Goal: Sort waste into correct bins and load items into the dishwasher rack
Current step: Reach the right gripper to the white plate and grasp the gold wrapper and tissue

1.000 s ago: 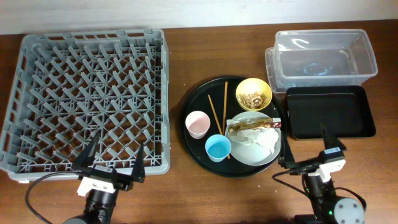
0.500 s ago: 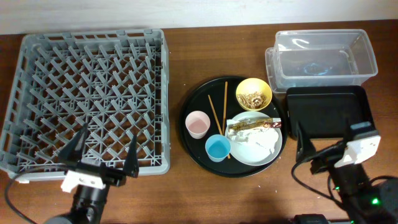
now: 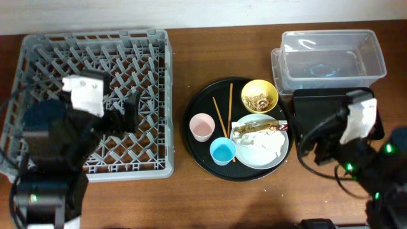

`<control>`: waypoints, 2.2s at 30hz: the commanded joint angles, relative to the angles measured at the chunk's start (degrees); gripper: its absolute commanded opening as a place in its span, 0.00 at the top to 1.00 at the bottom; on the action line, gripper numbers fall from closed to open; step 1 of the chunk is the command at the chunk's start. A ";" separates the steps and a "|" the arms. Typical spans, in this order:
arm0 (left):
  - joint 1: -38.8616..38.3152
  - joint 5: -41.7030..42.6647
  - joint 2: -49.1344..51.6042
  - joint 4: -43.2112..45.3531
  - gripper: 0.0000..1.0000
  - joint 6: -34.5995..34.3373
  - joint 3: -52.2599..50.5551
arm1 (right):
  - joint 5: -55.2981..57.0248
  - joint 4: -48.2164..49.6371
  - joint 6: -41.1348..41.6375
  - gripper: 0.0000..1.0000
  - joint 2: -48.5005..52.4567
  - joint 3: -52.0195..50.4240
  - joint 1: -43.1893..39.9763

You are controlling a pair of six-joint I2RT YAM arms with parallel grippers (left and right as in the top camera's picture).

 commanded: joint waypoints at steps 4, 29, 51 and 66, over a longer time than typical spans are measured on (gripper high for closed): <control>-0.15 -0.15 3.74 -0.44 0.01 0.85 3.13 | 4.24 -27.71 1.27 0.02 23.67 25.00 0.28; -0.15 -0.13 5.90 -5.79 0.01 0.83 3.13 | 30.10 -26.67 57.13 0.01 46.62 17.70 19.30; -0.15 -0.13 5.90 -6.19 0.01 0.83 3.13 | 30.88 10.78 57.13 0.02 47.01 -14.75 20.68; -0.15 -0.13 5.90 -6.19 0.01 0.83 3.13 | 32.15 19.15 54.55 0.02 49.05 -19.34 20.68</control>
